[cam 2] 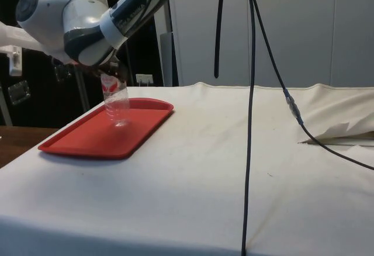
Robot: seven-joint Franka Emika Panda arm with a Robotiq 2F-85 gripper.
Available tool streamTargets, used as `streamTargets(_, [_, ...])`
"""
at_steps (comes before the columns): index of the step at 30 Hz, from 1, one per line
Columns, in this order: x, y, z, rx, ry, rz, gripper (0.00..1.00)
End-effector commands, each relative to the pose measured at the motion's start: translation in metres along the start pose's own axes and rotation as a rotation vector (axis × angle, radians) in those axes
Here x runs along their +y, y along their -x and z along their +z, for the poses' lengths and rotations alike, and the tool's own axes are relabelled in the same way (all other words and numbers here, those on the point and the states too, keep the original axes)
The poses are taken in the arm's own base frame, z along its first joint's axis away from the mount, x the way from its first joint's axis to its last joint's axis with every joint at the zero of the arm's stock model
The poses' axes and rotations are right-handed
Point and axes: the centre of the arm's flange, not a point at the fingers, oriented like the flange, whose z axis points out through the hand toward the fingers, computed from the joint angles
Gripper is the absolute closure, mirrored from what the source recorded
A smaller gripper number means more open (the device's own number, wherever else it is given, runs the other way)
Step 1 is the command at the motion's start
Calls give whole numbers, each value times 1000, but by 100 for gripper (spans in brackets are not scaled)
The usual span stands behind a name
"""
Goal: Place the bottle upright on the tray.
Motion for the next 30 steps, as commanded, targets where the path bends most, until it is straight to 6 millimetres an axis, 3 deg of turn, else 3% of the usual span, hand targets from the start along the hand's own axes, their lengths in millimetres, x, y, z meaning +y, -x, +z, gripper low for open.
streamTargets(1, [-1,1,1,-4,2,0,56])
streamTargets(2, [-1,1,1,-4,2,-1,43])
streamTargets(4, [0,1,0,1,-1,-1,29])
streamTargets(5, [-1,1,1,-3,2,-1,29])
streamTargets(9, [-2,2,1,-3,2,-1,3])
streamTargets(10, [-2,2,1,-3,2,-1,0])
streamTargets(24, [0,2,-1,7,2,-2,0])
streamTargets(30, [-2,-7,-10,13,13,14,0])
